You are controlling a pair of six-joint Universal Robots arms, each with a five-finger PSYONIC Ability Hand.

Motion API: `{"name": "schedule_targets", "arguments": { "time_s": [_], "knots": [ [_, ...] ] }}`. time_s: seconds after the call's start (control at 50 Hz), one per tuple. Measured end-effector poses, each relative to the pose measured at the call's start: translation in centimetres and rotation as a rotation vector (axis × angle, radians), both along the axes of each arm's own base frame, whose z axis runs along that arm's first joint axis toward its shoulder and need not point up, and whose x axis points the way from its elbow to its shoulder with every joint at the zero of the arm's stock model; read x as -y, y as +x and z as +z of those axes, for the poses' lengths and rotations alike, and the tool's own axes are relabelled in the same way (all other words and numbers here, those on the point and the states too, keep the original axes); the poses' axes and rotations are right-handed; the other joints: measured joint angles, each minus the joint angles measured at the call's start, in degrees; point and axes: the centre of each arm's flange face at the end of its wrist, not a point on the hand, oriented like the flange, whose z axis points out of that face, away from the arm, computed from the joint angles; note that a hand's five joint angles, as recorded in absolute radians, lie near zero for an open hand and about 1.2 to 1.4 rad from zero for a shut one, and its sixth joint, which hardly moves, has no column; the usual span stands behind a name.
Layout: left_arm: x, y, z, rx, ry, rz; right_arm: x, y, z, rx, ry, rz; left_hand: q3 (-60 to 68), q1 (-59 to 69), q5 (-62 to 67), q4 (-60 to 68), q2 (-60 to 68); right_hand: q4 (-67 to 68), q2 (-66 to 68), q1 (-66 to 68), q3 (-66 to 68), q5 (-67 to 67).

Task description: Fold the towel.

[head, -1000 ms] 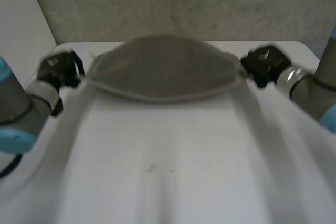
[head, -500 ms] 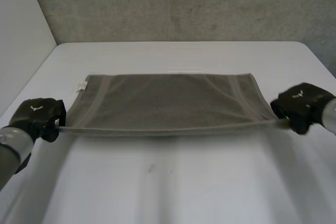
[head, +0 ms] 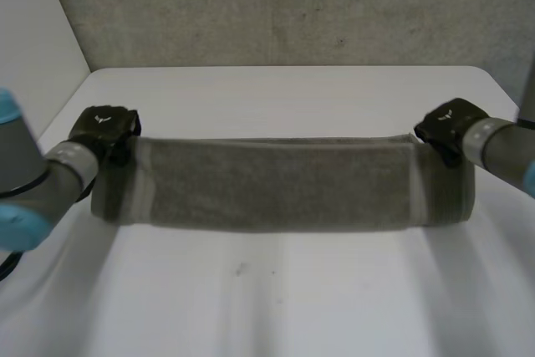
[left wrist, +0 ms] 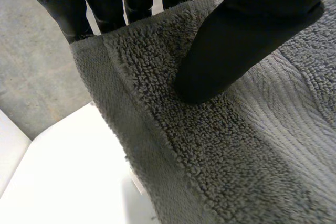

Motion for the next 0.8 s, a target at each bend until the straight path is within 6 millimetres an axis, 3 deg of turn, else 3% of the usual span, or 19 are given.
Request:
{"name": "schedule_targets", "arguments": {
  "time_s": [0.1, 0.24, 0.3, 0.32, 0.34, 0.38, 0.4, 0.44, 0.5, 0.64, 0.8],
  "knots": [
    [3.4, -1.9, -1.1, -0.023, -0.041, 0.03, 2.9, 1.9, -1.3, 0.048, -0.081, -0.011, 0.0, 0.0, 0.0, 0.0, 0.0, 0.0, 0.0, 0.0, 0.0, 0.0],
    [6.2, -3.2, -2.5, -0.037, -0.081, 0.057, 5.7, 3.5, -2.7, 0.069, -0.191, -0.019, 0.0, 0.0, 0.0, 0.0, 0.0, 0.0, 0.0, 0.0, 0.0, 0.0],
    [7.0, -3.4, -3.3, -0.037, -0.085, 0.067, 6.7, 4.0, -3.3, 0.075, -0.231, -0.021, 0.0, 0.0, 0.0, 0.0, 0.0, -21.3, -21.9, -21.3, -21.3, -22.2],
    [7.2, -3.4, -3.6, -0.036, -0.083, 0.07, 7.0, 4.1, -3.6, 0.078, -0.245, -0.021, -2.9, -2.0, -2.1, -3.0, -3.0, -33.0, -34.1, -34.5, -33.1, -34.7],
    [7.3, -3.4, -3.7, -0.036, -0.082, 0.071, 7.1, 4.2, -3.7, 0.079, -0.251, -0.021, -7.1, -5.9, -5.9, -7.3, -7.2, -38.7, -39.9, -39.1, -38.8, -39.5],
    [7.4, -3.3, -4.2, -0.033, -0.077, 0.076, 7.7, 4.4, -4.1, 0.086, -0.281, -0.021, -28.3, -27.8, -26.9, -28.7, -28.7, -56.7, -58.2, -57.6, -57.2, -59.8],
    [7.4, -3.3, -4.4, -0.031, -0.073, 0.079, 8.0, 4.5, -4.2, 0.09, -0.297, -0.022, -39.9, -39.5, -39.5, -38.9, -40.5, -60.8, -61.3, -61.0, -61.6, -63.8],
    [7.4, -3.2, -4.7, -0.028, -0.066, 0.087, 8.3, 4.6, -4.3, 0.097, -0.321, -0.024, -50.0, -49.8, -49.2, -50.1, -50.2, -61.8, -62.1, -62.4, -63.0, -64.2],
    [7.1, -3.0, -4.9, -0.024, -0.055, 0.104, 8.7, 4.6, -4.2, 0.109, -0.357, -0.032, -56.4, -55.5, -55.0, -56.3, -56.6, -61.8, -62.1, -62.7, -63.0, -64.2],
    [5.8, -2.5, -4.1, -0.016, -0.033, 0.13, 8.4, 3.7, -2.6, 0.152, -0.36, -0.092, -59.7, -58.3, -57.2, -59.8, -59.7, -61.8, -62.1, -62.7, -63.0, -64.2],
    [1.8, -1.6, -0.2, -0.019, -0.033, 0.128, 4.3, 0.4, 0.2, 0.23, -0.202, -0.203, -60.1, -58.7, -57.3, -60.3, -60.2, -61.8, -62.1, -62.8, -63.0, -64.2]
  ]
}}
